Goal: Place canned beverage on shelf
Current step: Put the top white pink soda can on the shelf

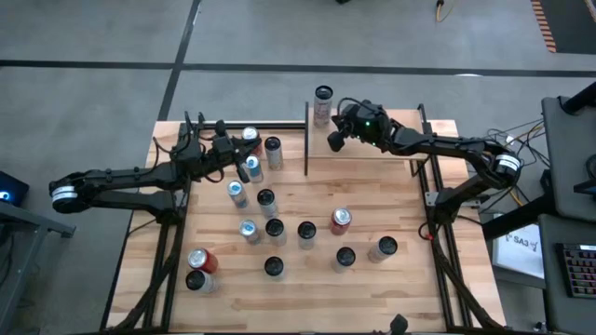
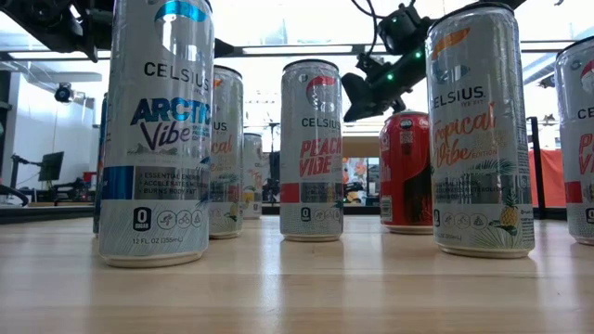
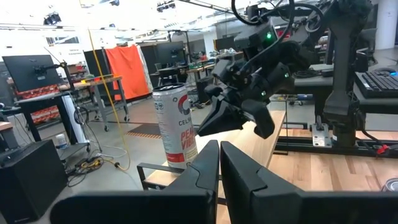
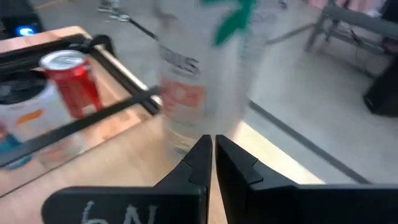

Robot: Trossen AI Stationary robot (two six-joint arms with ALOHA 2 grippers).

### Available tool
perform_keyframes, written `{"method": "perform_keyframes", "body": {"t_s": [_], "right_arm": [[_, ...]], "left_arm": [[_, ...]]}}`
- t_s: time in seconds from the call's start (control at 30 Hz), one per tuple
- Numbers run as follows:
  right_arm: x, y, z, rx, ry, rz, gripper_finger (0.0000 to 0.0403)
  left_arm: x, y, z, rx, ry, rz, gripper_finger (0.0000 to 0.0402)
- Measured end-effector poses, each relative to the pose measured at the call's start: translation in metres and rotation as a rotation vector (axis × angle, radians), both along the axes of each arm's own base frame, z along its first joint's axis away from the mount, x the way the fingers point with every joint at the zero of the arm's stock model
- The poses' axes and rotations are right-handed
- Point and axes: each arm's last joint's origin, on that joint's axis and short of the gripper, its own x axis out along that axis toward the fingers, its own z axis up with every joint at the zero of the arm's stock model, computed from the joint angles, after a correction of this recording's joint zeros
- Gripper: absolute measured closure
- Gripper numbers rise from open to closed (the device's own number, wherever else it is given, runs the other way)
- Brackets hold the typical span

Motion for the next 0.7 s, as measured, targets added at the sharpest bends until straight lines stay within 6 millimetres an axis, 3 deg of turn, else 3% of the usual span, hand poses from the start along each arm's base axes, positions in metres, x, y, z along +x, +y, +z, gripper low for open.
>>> {"method": "perform_keyframes", "body": {"t_s": [0.27,0.7], "right_arm": [[0.003,-0.008,-0.003,0.004,-0.096,-0.166,0.0390],[0.018,-0.017,-0.020,-0.005,-0.134,-0.144,0.0390]], "left_arm": [[0.000,0.000,0.000,0.015,0.008,0.002,0.0402],[0.000,0.000,0.000,0.024,0.012,0.004,0.0402]]}}
